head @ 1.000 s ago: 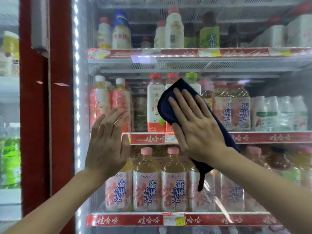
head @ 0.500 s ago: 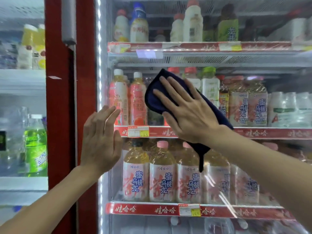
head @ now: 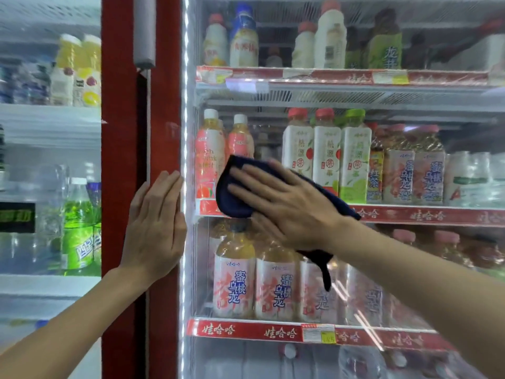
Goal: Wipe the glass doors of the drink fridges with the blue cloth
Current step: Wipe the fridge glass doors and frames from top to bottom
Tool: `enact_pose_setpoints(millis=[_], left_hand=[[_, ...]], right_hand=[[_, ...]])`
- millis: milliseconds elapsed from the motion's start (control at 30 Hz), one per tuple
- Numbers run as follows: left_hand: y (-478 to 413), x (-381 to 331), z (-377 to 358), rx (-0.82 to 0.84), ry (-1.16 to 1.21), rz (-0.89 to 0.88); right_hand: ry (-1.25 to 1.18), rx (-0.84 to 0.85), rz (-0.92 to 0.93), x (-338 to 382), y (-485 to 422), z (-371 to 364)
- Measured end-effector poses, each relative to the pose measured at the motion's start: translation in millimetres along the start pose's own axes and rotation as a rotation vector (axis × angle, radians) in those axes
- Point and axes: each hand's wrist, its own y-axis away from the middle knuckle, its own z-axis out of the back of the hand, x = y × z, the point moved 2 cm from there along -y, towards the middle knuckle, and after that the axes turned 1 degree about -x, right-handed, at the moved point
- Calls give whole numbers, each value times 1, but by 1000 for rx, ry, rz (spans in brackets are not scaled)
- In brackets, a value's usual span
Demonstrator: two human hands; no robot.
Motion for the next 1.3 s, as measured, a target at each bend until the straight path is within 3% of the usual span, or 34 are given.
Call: enact_pose_setpoints(millis=[167,267,367,433,567,700,867,1000,1100,1200,1300], left_hand=[[5,5,-9,-42,26,-25],[6,6,-9,-44,60,-22],[6,11,-5,-8,149,-16],[10,25,1,4,134,8],[15,54,5,63,97,68],[19,57,-3,61,101,43],[23,62,-5,29,170,39],[24,64,-2,-64,242,153],[26,63,-3,-88,244,158],[27,66,-4,-89,278,153],[28,68,-3,-90,314,157]], right_hand=[[3,-164,-382,20,-40,-9],[-47,-217,-446,66,-34,-26],[-69,-163,-412,106,-14,-36],[-75,-96,-288,119,0,-39],[-32,-65,-102,74,-28,-21],[2,-165,-339,40,-84,-7],[-40,-244,-565,90,-101,-24],[-43,-143,-394,138,-72,-37],[-26,-114,-215,115,-73,-29],[-14,-208,-343,83,-111,-17],[-27,-263,-512,97,-124,-24]])
